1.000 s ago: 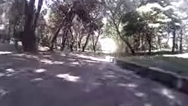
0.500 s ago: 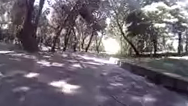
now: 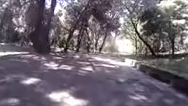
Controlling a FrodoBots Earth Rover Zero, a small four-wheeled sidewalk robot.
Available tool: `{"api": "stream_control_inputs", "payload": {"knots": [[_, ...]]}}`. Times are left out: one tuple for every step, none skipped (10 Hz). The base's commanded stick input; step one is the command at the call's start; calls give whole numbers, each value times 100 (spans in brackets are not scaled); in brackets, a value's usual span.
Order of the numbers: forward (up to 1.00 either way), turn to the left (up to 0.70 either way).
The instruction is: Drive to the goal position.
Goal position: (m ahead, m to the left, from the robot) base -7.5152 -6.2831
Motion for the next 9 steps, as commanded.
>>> {"api": "stream_control_inputs", "payload": {"knots": [[100, 0], [100, 0], [100, 0], [100, 0], [100, 0], [100, 0], [100, 0], [100, 0], [100, 0]]}}
